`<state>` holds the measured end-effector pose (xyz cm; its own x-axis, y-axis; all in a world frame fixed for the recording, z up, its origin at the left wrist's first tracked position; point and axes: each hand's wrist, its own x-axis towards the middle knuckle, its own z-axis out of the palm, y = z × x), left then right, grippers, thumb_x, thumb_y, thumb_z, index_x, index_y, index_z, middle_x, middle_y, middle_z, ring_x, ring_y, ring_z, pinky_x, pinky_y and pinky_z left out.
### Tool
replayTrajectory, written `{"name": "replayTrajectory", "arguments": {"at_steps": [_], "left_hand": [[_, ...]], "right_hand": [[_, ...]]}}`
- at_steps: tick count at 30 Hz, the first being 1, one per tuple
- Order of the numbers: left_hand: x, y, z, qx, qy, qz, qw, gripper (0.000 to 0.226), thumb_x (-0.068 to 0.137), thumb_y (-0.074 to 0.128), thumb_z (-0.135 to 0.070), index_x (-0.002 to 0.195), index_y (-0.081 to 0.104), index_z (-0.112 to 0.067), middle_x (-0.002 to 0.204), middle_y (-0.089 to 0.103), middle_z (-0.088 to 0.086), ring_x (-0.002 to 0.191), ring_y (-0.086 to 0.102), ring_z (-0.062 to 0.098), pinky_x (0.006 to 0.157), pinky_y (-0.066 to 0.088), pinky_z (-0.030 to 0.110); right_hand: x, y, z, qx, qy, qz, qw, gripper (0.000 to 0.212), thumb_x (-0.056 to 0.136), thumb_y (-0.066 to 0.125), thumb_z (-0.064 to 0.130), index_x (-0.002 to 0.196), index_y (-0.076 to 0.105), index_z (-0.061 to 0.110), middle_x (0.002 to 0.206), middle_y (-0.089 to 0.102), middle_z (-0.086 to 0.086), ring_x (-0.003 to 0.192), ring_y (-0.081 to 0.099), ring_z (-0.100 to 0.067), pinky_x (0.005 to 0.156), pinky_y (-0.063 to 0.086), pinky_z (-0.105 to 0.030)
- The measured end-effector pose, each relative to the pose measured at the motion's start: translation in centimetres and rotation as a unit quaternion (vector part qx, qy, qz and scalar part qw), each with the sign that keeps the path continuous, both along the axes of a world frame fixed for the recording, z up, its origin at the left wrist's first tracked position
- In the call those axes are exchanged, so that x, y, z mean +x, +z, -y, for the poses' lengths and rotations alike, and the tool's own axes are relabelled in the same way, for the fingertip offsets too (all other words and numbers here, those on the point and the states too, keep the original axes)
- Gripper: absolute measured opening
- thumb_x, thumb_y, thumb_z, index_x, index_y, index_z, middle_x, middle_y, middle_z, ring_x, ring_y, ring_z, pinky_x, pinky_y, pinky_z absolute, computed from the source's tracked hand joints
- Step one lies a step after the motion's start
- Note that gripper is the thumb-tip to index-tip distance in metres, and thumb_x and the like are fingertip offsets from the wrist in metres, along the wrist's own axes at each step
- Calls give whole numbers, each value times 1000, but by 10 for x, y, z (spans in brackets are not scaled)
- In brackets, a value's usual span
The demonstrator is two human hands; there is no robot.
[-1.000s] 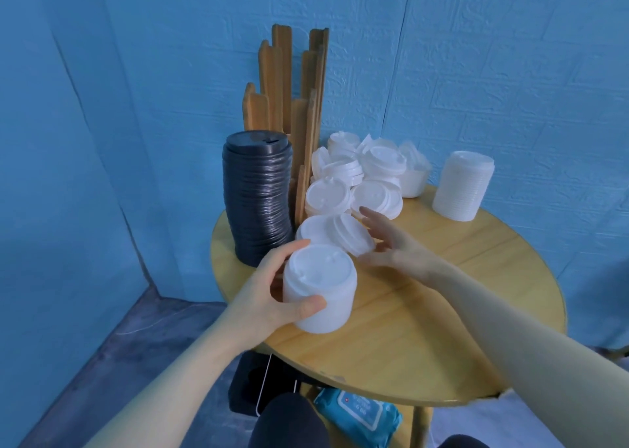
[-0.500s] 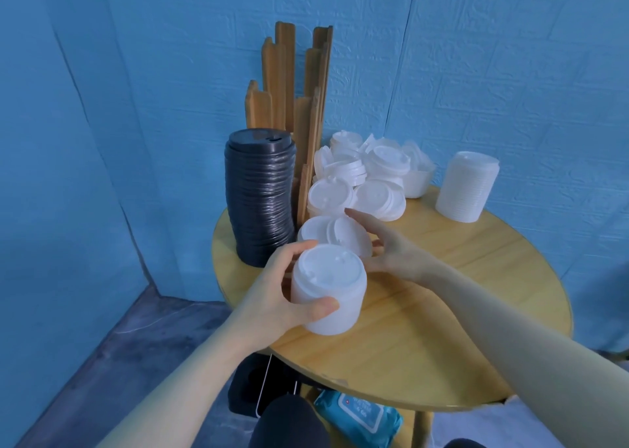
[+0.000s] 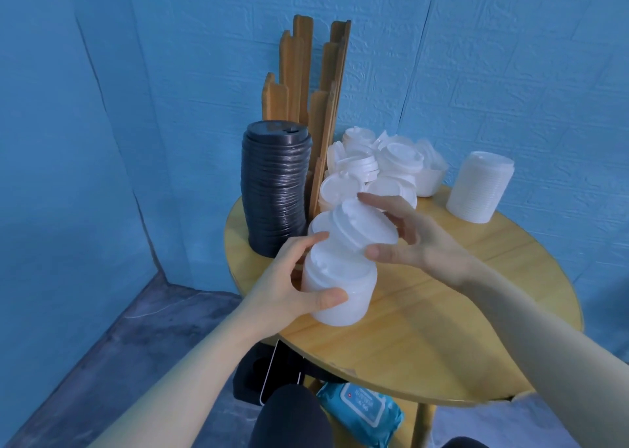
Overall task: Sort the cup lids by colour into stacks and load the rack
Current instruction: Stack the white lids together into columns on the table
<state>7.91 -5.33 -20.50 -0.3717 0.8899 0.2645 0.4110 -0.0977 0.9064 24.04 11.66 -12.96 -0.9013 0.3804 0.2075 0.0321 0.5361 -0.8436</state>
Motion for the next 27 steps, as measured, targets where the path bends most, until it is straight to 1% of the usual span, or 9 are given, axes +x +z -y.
{"name": "replayTrajectory", "arguments": {"at_steps": [2,6,10,13,16,19,21,25,27], "left_hand": [[0,0,0,-1,3,12,1000,98,55,81,-59,141,37,-45,138,49,-20,121,49,-7,100,46,20],[1,2,1,0,-4,30,1000,101,53,84,-55,139,31,-55,133,49,-27,116,51,-11,95,46,15],[-1,0,0,-11,-3,27,1000,115,53,86,-58,151,29,-43,145,46,-16,129,48,1,110,44,36],[-2,-1,-1,-9,-7,24,1000,116,52,86,-65,151,31,-44,148,45,-14,133,47,7,111,43,42],[-1,-1,0,-5,-11,21,1000,117,45,81,-78,147,33,-47,147,44,-18,134,45,3,112,42,40],[-1,1,0,-4,-10,13,1000,115,44,78,-83,144,32,-51,146,42,-21,134,42,0,114,40,37],[-1,1,1,-2,-13,7,1000,107,46,78,-81,140,34,-55,144,42,-24,133,42,-4,114,40,34],[-1,3,2,5,-22,-5,1000,89,50,79,-78,129,36,-73,140,42,-28,130,40,-11,112,38,27],[-2,4,3,4,-25,-5,1000,88,52,77,-79,129,36,-74,142,42,-26,131,41,-9,112,39,29]], "right_hand": [[-1,3,8,26,27,21,999,71,70,79,38,135,51,37,136,47,14,127,46,-5,107,39,-33],[-4,-2,12,36,51,62,996,66,71,77,41,133,53,41,137,47,18,129,43,-4,110,36,-37],[-3,-7,15,9,85,85,993,62,72,76,41,130,56,42,137,50,19,128,45,-5,112,35,-39],[-2,-7,15,3,96,93,991,61,70,75,43,128,57,44,137,49,18,129,45,-8,112,35,-38],[-3,-8,15,6,93,104,990,59,71,77,40,125,57,47,136,48,19,126,46,-6,109,37,-32],[-4,-10,20,17,79,114,990,57,71,77,36,123,55,47,136,42,23,124,42,2,99,36,-13],[-3,-11,22,22,72,111,991,58,71,76,37,124,53,46,137,40,23,126,39,5,95,34,-6],[1,-19,23,-1,75,84,994,60,68,77,48,124,54,49,138,40,23,129,40,1,105,36,-23],[3,-28,27,-31,68,54,996,62,68,75,48,127,55,45,138,40,25,130,39,1,108,36,-24]]}}
